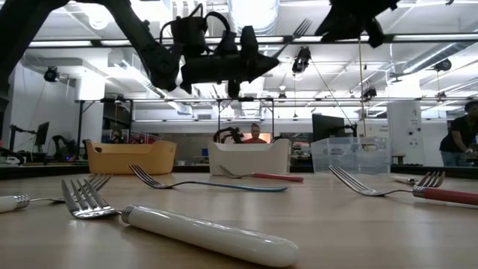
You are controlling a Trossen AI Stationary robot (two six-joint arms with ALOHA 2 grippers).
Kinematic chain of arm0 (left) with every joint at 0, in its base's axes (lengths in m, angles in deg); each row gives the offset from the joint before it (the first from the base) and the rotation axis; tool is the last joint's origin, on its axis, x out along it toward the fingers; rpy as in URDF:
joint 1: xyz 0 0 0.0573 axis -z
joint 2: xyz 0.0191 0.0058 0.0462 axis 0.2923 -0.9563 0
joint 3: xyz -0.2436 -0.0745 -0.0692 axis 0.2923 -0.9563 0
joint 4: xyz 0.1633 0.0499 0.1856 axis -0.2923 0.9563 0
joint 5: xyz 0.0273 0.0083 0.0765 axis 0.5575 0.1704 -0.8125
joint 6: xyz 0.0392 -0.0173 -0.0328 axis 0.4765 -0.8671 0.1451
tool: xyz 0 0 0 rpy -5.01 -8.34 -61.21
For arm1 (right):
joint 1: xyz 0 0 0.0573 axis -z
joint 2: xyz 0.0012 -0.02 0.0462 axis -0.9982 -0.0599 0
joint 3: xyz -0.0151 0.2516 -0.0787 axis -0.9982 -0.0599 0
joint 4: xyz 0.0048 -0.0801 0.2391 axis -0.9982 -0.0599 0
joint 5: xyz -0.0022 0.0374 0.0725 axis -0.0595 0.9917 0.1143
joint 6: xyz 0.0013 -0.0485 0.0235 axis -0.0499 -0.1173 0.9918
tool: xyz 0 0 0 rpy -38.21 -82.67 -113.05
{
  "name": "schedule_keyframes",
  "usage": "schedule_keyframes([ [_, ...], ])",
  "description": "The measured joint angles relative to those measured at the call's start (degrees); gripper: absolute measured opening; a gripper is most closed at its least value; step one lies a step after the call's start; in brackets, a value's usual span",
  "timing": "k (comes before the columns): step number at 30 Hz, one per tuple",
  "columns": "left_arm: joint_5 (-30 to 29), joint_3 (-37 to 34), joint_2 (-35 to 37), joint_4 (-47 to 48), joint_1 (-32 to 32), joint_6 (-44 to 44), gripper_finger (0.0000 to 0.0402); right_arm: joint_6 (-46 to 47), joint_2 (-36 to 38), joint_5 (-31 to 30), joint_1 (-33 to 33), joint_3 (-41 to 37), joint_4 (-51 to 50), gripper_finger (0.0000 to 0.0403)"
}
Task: Sort silverware by color (type)
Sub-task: Put the blue fork into the transparent bin
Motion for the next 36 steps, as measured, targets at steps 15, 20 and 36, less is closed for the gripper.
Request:
schedule_keyframes([
  [15,-26.0,-0.7,3.0,3.1,7.9,19.2,0.0,-0.1,-5.1,3.0,2.6,-7.8,29.5,0.0177],
  [20,-29.1,-0.8,3.0,3.0,9.9,20.1,0.0,-0.8,-8.6,4.6,4.0,-4.5,29.5,0.0175],
  [36,-32.1,-1.1,2.9,3.7,11.3,19.7,0.0,-4.6,-18.1,4.7,6.8,3.4,29.6,0.0153],
])
